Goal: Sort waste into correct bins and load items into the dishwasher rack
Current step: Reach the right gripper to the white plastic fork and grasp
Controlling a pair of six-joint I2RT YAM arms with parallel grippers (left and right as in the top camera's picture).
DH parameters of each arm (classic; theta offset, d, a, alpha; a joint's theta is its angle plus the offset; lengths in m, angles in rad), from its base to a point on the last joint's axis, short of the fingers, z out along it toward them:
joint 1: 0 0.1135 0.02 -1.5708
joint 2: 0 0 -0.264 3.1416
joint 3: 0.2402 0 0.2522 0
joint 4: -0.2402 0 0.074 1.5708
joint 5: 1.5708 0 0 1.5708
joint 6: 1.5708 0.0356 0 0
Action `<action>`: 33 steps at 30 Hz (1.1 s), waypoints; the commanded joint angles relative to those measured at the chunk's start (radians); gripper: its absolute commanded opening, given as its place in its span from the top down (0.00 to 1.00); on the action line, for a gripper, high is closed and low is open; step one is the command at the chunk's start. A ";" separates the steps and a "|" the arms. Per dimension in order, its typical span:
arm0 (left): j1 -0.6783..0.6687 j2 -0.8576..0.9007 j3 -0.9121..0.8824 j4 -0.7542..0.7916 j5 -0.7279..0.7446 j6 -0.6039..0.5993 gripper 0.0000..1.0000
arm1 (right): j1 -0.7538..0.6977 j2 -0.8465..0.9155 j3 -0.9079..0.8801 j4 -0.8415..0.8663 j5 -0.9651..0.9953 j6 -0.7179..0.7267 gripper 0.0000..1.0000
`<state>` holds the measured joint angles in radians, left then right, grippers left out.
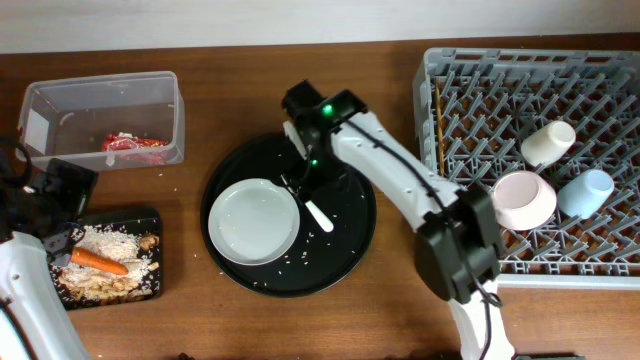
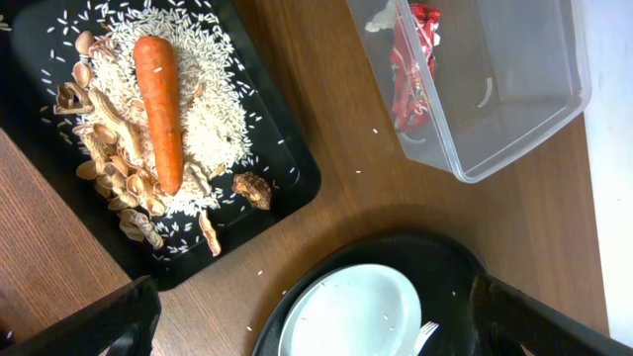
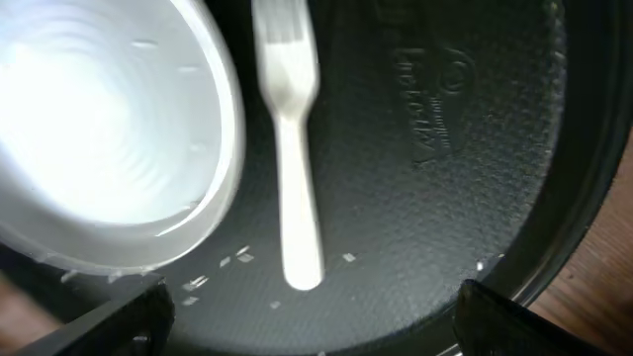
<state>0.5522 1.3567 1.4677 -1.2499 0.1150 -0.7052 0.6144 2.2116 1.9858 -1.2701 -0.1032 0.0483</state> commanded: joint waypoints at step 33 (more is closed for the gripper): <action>0.005 -0.003 0.000 -0.001 -0.008 -0.013 0.01 | 0.023 0.116 -0.144 0.213 0.084 0.043 0.14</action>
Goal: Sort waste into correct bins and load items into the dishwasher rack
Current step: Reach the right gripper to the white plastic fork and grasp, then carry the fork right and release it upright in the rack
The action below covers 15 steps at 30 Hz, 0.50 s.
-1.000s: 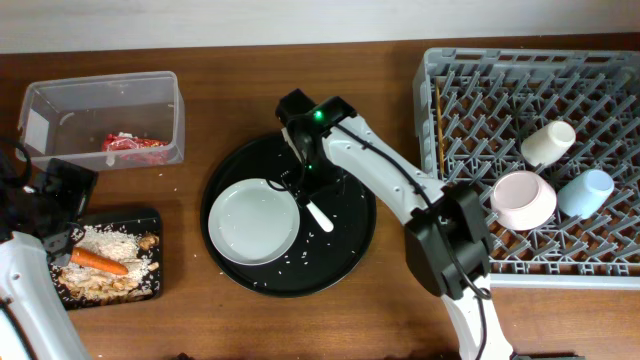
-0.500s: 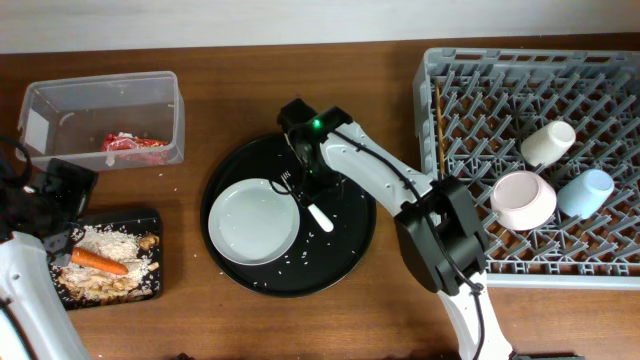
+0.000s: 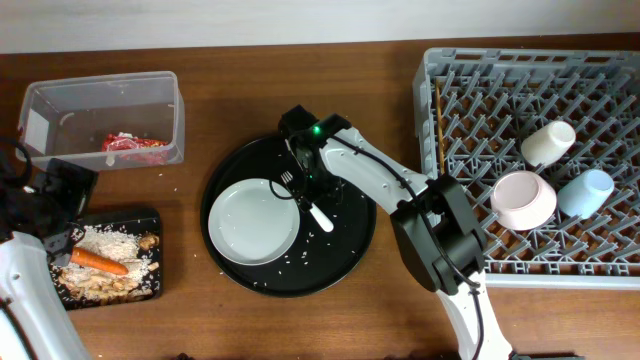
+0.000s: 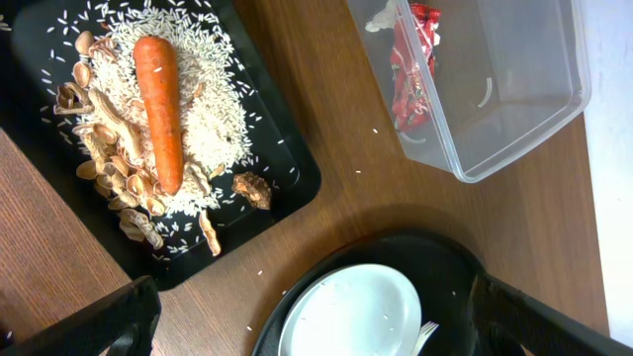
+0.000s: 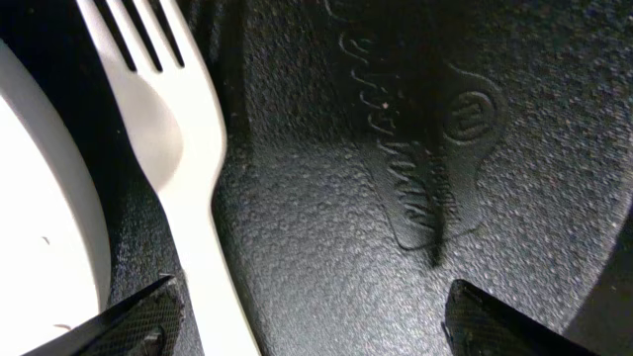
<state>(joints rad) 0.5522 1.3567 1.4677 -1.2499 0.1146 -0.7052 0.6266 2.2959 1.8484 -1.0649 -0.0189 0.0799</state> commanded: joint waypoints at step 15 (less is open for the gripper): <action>0.005 -0.003 0.000 -0.002 -0.007 -0.013 0.01 | 0.010 0.049 -0.006 0.026 0.163 0.137 0.55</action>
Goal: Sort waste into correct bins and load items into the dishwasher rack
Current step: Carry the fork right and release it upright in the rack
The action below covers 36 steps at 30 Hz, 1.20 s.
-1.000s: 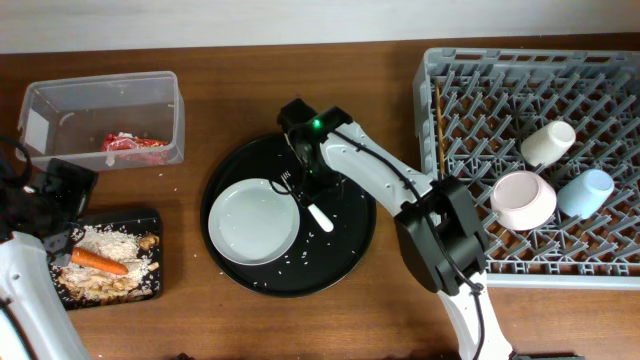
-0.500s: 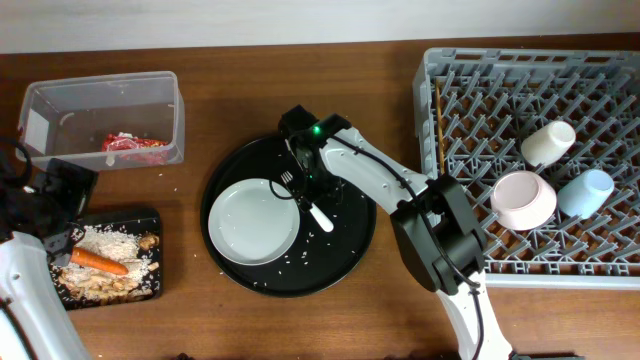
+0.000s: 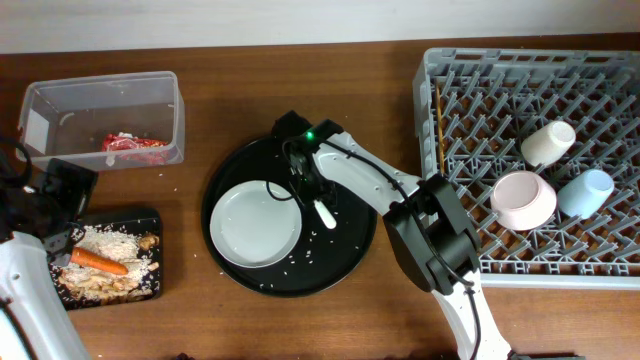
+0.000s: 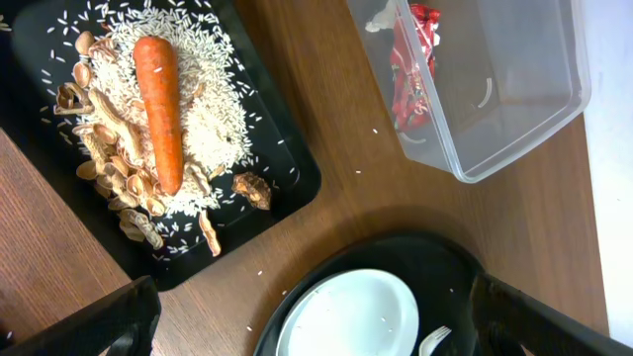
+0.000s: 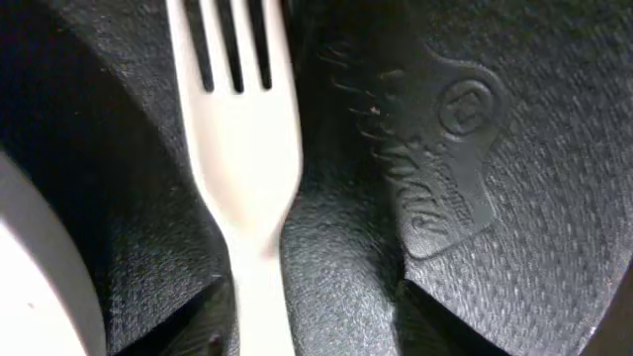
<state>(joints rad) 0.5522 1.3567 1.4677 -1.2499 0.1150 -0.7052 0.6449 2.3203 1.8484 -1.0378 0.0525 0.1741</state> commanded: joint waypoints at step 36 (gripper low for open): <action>0.005 -0.003 0.000 -0.001 -0.008 -0.013 0.01 | -0.227 -0.072 0.513 -0.470 0.039 0.122 0.96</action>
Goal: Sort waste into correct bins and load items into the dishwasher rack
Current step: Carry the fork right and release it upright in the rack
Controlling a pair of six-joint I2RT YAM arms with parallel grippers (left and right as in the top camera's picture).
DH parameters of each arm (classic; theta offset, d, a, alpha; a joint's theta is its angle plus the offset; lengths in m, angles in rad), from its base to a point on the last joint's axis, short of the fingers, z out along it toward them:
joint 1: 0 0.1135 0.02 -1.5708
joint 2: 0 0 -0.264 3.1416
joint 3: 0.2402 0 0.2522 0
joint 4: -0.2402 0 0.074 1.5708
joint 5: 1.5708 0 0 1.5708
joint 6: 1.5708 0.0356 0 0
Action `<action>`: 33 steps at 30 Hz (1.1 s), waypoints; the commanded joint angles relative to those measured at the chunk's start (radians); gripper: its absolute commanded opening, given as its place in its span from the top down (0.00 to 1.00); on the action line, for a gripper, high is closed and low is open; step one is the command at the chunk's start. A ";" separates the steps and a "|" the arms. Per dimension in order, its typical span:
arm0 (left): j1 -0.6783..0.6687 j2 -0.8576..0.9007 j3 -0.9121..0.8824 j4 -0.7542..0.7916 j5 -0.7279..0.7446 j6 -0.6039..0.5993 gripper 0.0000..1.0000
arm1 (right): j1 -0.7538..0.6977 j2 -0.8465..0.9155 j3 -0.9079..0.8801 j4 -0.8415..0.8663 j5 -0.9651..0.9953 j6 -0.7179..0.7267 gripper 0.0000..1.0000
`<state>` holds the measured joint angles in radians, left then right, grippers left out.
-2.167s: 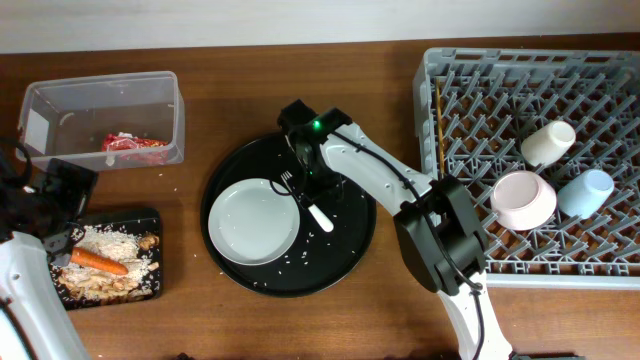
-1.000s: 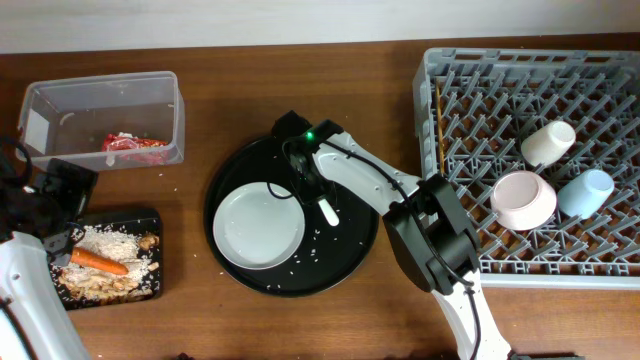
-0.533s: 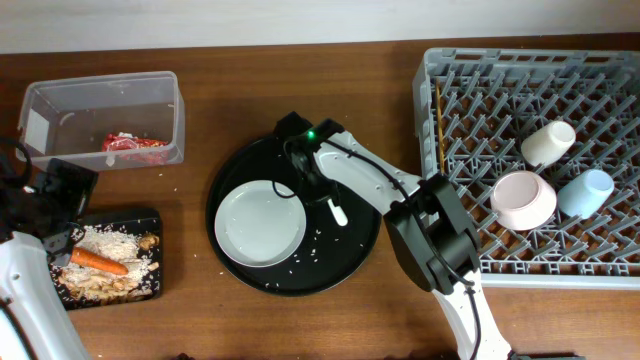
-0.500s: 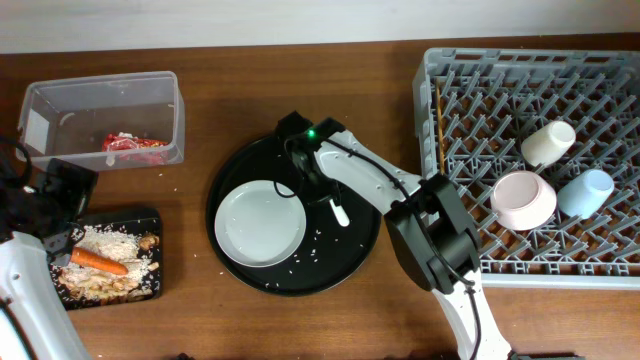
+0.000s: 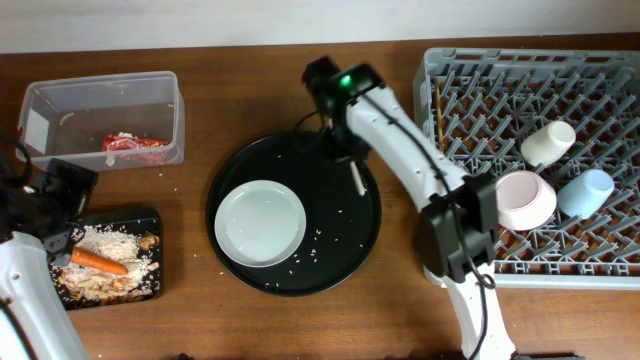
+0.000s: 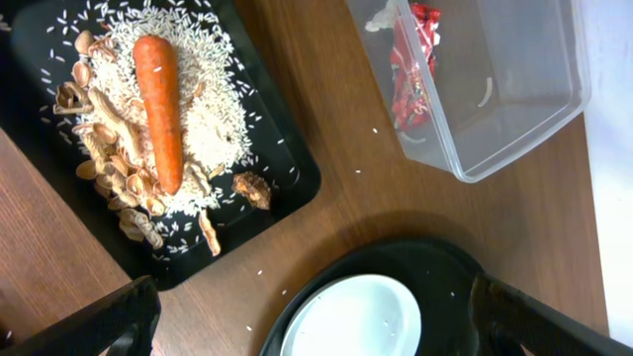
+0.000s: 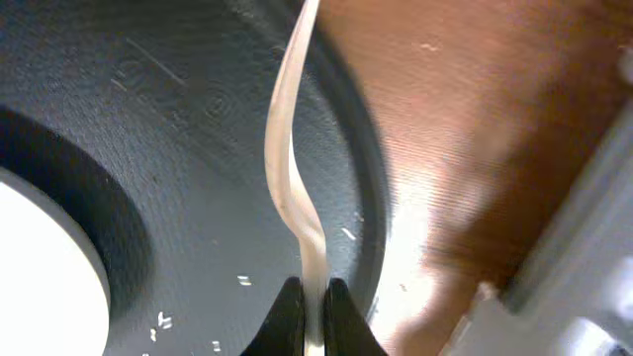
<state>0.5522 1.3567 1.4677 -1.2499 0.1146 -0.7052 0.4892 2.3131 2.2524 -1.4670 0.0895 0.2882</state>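
My right gripper [image 7: 313, 297] is shut on a white plastic fork [image 7: 294, 168], held above the right rim of the round black tray [image 5: 350, 250]; the fork [image 5: 355, 175] hangs below the wrist in the overhead view. A white bowl [image 5: 261, 222] sits in the tray's left half. The grey dishwasher rack [image 5: 480, 110] stands at the right. My left gripper [image 6: 312, 336] is open, high over the table's left side, nothing between its fingers. A clear bin [image 5: 100, 120] holds a red wrapper [image 5: 135, 147]. A square black tray [image 5: 145, 285] carries rice, shells and a carrot [image 5: 98, 261].
In the rack stand a cream cup [image 5: 549, 142], a pink bowl [image 5: 525, 199] and a pale blue cup [image 5: 586, 193]. Loose rice grains dot the round tray and the wood beside it. My left arm's base sits at the far left edge.
My right gripper, then low over the fork lying beside the bowl, is now shut on the fork and raised toward the tray's right rim. The left arm has not moved.
My right gripper was open above the fork lying beside the bowl. It then stood lower and closer over the fork, and closer again at the tines. Now it holds the fork lifted off the tray, nearer the rack. The left arm stayed still throughout.
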 commanded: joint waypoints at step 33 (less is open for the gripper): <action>0.005 -0.003 0.000 -0.001 -0.007 -0.013 0.01 | -0.489 0.082 0.260 -0.048 -0.184 -0.276 0.62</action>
<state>0.5522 1.3567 1.4677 -1.2499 0.1146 -0.7052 -0.0048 2.3951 2.5019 -1.5063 -0.0818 -0.0296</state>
